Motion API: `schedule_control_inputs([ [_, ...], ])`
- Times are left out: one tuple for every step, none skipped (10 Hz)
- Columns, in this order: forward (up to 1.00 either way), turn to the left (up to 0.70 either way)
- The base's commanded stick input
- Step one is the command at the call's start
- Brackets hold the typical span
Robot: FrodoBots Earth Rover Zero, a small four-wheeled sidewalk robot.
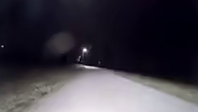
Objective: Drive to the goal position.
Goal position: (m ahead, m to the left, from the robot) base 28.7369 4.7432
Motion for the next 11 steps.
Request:
schedule_control_inputs([
  [0.7,0.0],
  [0.7,0.0],
  [0.7,0.0],
  [0.7,0.0],
  [0.7,0.0],
  [0.7,0.0],
  [0.7,0.0],
  [0.7,0.0],
  [0.7,0.0],
  [0.7,0.0],
  [0.7,0.0],
])
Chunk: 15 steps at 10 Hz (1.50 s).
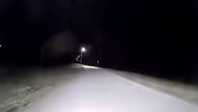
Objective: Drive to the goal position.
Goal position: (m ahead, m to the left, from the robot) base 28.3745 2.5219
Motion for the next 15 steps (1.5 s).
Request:
schedule_control_inputs([
  [0.7,0.0],
  [0.7,0.0],
  [0.7,0.0],
  [0.7,0.0],
  [0.7,0.0],
  [0.7,0.0],
  [0.7,0.0],
  [0.7,0.13],
  [0.7,0.14],
  [0.7,0.0],
  [0.7,0.0],
  [0.7,0.0],
  [0.7,0.0],
  [0.7,0.0],
  [0.7,0.0],
])
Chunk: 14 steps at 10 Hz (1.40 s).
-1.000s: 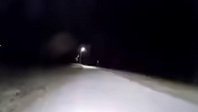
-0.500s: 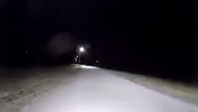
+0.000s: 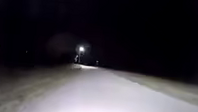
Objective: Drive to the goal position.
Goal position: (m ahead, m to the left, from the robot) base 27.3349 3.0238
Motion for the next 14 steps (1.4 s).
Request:
schedule_control_inputs([
  [0.7,0.0],
  [0.7,0.0],
  [0.7,0.0],
  [0.7,0.0],
  [0.7,0.0],
  [0.7,0.0],
  [0.7,0.0],
  [0.7,0.0],
  [0.7,0.13],
  [0.7,0.14],
  [0.7,0.01],
  [0.7,0.0],
  [0.7,0.0],
  [0.7,0.0],
])
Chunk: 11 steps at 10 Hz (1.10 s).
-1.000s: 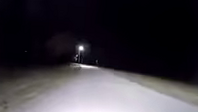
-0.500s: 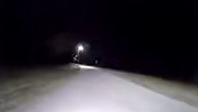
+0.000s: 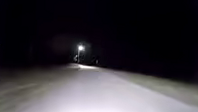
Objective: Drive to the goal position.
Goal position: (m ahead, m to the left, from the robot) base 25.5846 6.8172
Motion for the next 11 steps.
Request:
schedule_control_inputs([
  [0.7,0.0],
  [0.7,0.0],
  [0.7,0.0],
  [0.7,0.0],
  [0.7,0.0],
  [0.7,0.0],
  [0.7,0.0],
  [0.7,0.12],
  [0.7,0.14],
  [0.7,0.14],
  [0.7,0.14],
])
